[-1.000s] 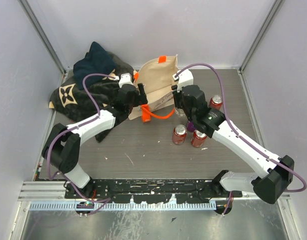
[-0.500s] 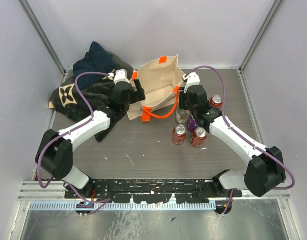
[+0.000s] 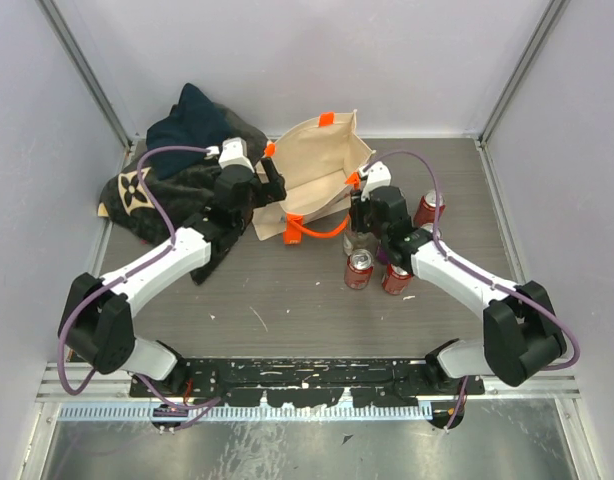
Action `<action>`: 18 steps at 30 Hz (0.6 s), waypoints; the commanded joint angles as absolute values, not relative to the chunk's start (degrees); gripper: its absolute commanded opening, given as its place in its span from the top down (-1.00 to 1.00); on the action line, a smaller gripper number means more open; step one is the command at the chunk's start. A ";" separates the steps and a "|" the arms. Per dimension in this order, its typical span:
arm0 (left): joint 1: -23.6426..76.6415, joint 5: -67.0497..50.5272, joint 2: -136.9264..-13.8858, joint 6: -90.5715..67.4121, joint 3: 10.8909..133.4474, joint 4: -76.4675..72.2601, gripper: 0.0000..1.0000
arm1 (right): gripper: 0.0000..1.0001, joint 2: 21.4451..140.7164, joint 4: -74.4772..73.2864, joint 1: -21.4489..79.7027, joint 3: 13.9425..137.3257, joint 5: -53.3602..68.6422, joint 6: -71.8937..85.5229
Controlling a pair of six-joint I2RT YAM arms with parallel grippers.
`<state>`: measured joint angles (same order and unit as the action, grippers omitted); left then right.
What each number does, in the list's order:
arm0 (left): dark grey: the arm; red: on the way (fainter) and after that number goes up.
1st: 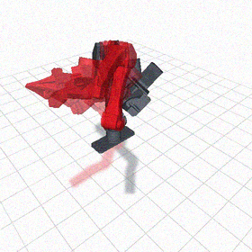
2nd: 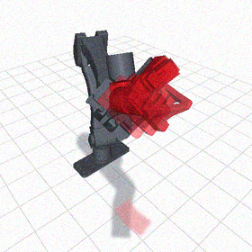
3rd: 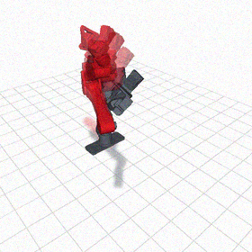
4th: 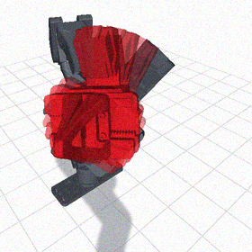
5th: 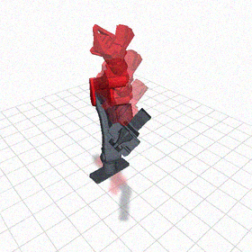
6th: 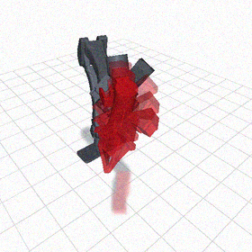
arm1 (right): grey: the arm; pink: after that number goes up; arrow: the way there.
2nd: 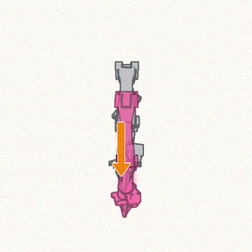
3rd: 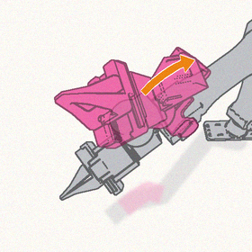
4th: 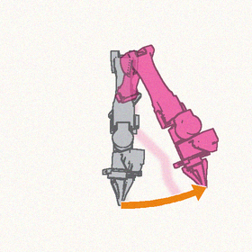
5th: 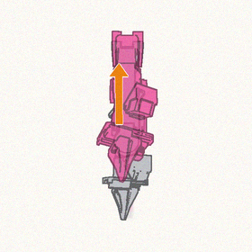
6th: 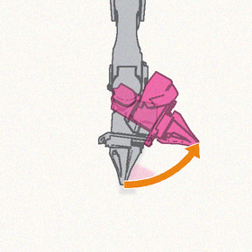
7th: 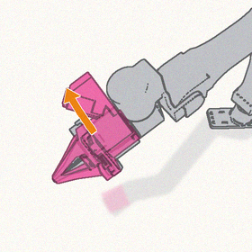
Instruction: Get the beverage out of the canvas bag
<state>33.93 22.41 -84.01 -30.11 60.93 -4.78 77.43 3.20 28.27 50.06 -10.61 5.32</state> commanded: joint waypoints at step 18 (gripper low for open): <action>33.75 19.65 -76.30 -27.14 55.37 -3.00 -0.96 | 0.55 76.59 24.05 28.13 42.73 -14.75 4.12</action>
